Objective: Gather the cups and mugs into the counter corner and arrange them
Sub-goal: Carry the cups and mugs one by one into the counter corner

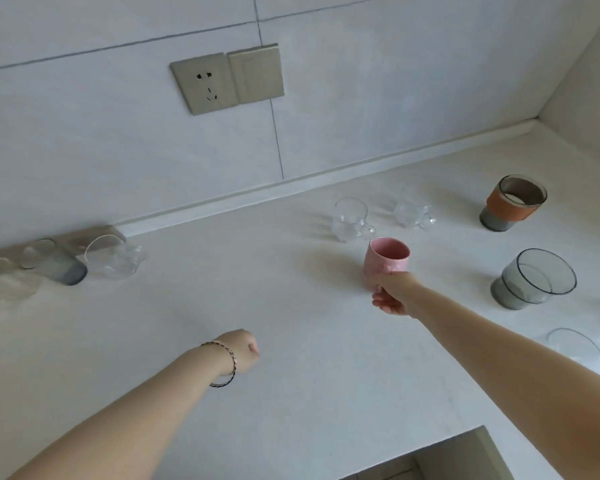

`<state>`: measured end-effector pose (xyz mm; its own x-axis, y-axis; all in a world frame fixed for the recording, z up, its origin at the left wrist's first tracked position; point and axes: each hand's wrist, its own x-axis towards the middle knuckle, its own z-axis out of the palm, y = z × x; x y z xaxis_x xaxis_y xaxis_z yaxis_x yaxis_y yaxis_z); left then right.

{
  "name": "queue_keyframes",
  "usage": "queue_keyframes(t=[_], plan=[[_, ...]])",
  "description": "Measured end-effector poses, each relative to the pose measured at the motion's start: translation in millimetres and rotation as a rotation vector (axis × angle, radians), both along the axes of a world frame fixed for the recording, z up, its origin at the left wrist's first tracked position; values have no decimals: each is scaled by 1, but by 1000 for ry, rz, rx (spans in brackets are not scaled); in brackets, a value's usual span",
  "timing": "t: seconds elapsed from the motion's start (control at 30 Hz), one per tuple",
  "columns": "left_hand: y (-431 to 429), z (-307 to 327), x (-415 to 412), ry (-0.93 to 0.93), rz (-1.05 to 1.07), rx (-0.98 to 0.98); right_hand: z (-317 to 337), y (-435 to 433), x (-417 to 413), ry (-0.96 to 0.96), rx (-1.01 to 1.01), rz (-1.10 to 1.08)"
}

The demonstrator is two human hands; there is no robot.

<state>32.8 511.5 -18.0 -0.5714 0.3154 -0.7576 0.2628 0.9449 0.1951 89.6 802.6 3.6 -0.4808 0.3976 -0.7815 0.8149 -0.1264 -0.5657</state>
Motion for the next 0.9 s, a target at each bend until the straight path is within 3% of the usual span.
queue_keyframes(t=[0.17,0.47,0.7,0.9], plan=[[-76,12,-2,36,156,40,16,-86,-28,-53,-1,286],[-271,19,-6,77,410,53,20,-309,-81,57,24,662],[-441,4,-35,67,483,14,6,-492,-127,91,-4,683],[-530,-4,-62,63,498,57,-15,-605,-164,173,-3,634]])
